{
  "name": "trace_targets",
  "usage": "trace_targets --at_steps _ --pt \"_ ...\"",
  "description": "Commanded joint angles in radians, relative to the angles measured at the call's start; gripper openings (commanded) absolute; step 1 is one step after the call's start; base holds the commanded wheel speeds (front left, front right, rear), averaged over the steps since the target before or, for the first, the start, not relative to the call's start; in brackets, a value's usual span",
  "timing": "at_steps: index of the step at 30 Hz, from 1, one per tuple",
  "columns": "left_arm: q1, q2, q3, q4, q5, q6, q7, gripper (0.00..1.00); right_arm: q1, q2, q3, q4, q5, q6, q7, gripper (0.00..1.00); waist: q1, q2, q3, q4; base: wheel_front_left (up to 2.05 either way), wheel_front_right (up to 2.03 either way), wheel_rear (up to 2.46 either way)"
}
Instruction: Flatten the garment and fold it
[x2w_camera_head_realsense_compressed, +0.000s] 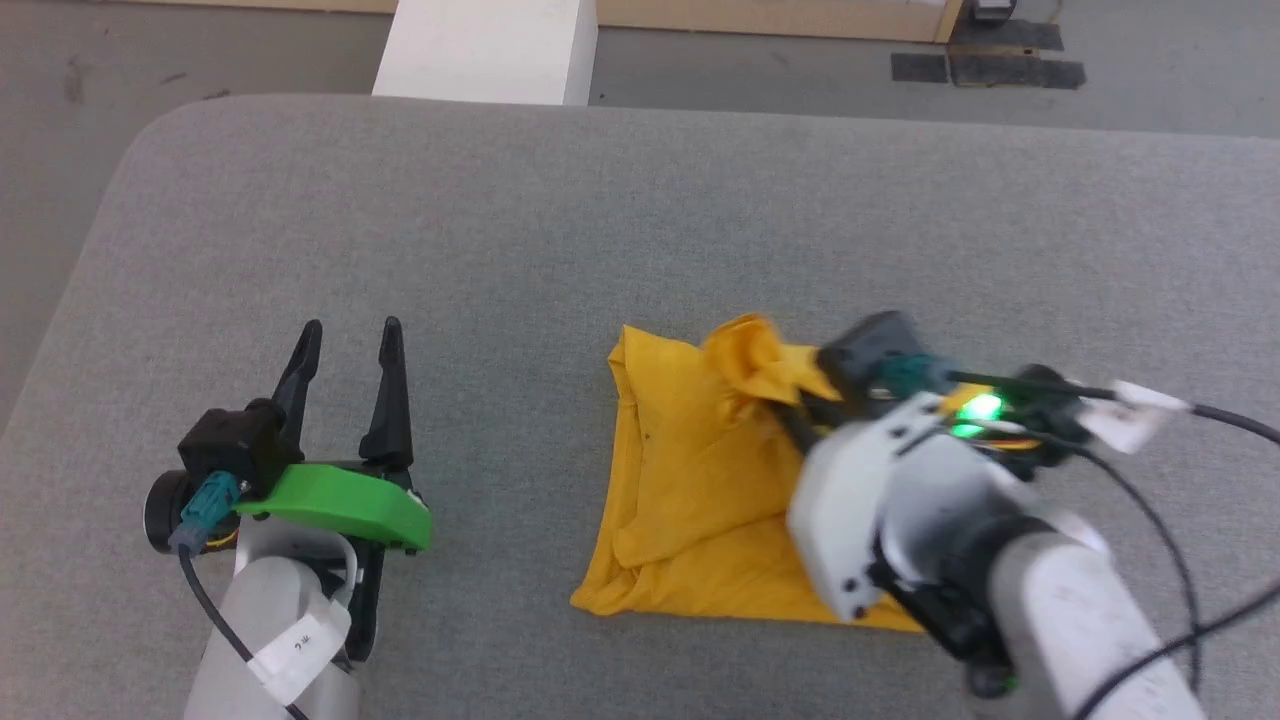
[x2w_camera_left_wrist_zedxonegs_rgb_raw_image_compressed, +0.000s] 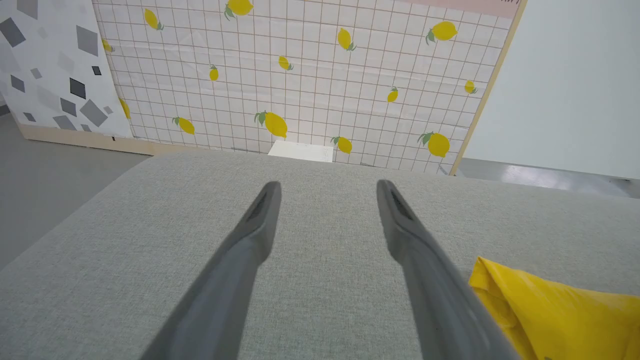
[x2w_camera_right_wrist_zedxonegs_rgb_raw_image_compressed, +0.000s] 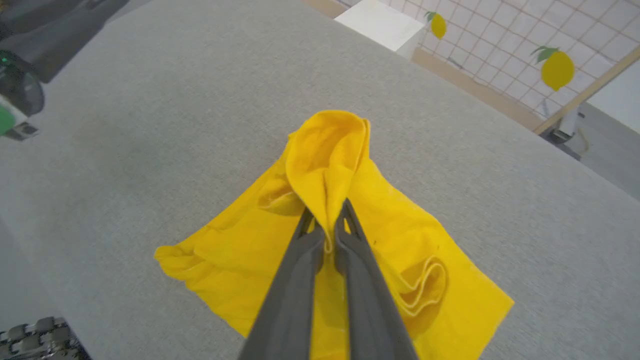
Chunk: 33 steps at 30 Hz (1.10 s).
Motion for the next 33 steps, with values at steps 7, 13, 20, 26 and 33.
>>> trace_targets --at_steps 7,13,20,26,33 --pt "-0.046 -0.01 -0.002 0.005 0.001 -0.006 -0.004 1.0 -0.168 0.022 0.152 0.293 0.054 -0.002 -0.104 0.0 0.0 0.0 0.055 0.039 0.0 0.0 0.0" --pt "-0.059 -0.019 -0.004 0.005 0.003 -0.006 -0.004 1.0 -0.254 0.023 0.243 0.485 0.161 -0.002 -0.166 0.0 0.0 0.0 0.088 0.054 0.0 0.0 0.0" --pt "-0.062 -0.026 -0.004 0.012 0.007 -0.007 -0.004 1.0 -0.29 0.023 0.309 0.572 0.29 -0.002 -0.208 1.0 0.0 0.0 0.093 0.053 0.0 0.0 0.0" --pt "-0.039 -0.026 0.011 0.016 0.009 -0.008 -0.004 1.0 -0.236 0.023 0.154 0.397 0.46 -0.002 -0.503 1.0 0.0 0.0 0.048 0.012 0.0 0.0 0.0" --pt "-0.003 -0.019 0.024 0.006 0.014 -0.008 -0.004 1.0 -0.076 0.023 -0.132 0.253 0.46 -0.002 -0.707 1.0 0.0 0.0 0.0 -0.032 0.0 0.0 0.0"
